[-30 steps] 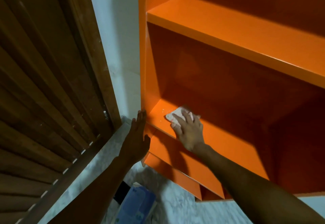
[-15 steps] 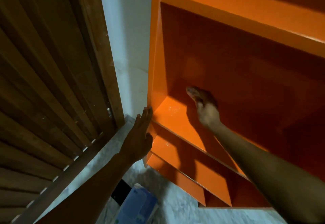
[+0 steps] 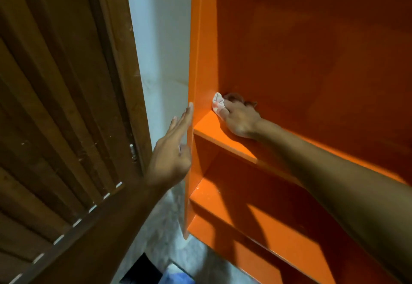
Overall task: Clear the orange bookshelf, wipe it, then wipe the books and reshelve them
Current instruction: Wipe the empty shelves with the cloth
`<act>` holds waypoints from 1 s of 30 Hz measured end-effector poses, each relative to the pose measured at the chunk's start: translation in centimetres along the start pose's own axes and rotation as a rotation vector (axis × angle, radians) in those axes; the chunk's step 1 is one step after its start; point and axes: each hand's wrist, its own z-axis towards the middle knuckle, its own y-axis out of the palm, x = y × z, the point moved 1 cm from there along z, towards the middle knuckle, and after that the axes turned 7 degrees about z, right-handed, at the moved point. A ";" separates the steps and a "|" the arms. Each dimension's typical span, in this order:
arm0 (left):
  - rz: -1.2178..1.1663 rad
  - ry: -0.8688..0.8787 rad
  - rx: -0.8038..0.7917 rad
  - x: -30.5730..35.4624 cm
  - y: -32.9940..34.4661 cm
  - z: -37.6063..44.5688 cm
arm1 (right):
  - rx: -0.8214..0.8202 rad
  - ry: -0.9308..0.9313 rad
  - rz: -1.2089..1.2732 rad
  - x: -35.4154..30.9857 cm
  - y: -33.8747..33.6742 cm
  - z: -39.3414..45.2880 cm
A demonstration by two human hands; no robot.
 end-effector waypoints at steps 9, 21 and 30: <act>-0.033 -0.023 0.033 -4.4 3.6 -3.1 | 0.309 -0.278 -0.206 -3.1 4.0 -5.5; 0.007 -0.022 0.053 -11.3 12.1 -8.6 | 0.733 -0.503 -0.812 1.1 9.0 -9.9; 0.125 -0.008 0.121 -11.9 14.8 -9.3 | 0.864 -0.500 -0.917 6.8 7.6 -13.5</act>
